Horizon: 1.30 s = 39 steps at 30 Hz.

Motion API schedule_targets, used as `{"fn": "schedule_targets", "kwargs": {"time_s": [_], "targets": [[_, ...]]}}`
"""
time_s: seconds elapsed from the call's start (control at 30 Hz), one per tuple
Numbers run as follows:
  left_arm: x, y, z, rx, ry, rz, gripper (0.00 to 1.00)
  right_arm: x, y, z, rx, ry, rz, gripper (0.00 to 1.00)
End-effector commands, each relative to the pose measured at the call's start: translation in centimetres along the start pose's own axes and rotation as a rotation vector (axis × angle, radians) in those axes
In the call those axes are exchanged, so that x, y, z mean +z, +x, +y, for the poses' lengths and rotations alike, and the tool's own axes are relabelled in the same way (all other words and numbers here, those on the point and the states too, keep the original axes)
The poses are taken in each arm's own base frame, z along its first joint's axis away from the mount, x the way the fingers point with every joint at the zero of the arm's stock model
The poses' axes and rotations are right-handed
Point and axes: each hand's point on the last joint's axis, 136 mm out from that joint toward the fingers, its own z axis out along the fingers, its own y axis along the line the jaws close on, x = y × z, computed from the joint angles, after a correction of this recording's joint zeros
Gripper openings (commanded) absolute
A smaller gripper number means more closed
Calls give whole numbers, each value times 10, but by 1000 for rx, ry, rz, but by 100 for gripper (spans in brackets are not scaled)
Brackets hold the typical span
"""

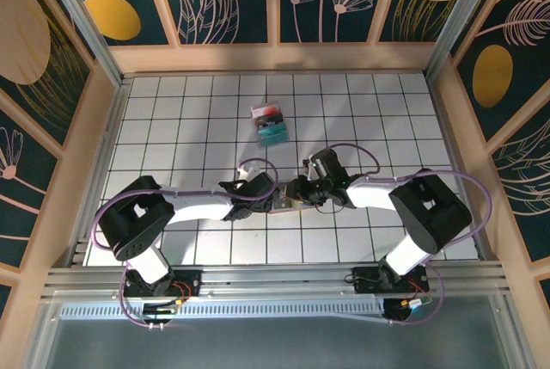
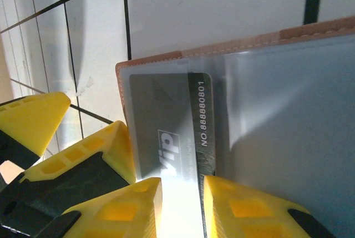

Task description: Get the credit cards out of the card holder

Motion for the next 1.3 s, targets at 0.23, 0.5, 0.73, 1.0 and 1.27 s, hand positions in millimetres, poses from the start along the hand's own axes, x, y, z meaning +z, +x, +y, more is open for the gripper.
{"fn": "schedule_targets", "kwargs": {"time_s": [0.23, 0.5, 0.73, 1.0, 1.27], "targets": [[7, 5, 4, 7, -24, 22, 99, -2, -2, -2, -24, 38, -16, 26], [7, 7, 6, 6, -26, 24, 99, -5, -4, -1, -25, 43, -26, 26], [7, 6, 6, 7, -30, 21, 99, -12, -8, 6, -46, 47, -50, 25], [-3, -11, 2, -7, -19, -22, 99, -6, -7, -8, -32, 103, -36, 25], [-14, -33, -7, -30, 9, -82, 99, 0, -5, -11, -29, 96, -23, 26]]}}
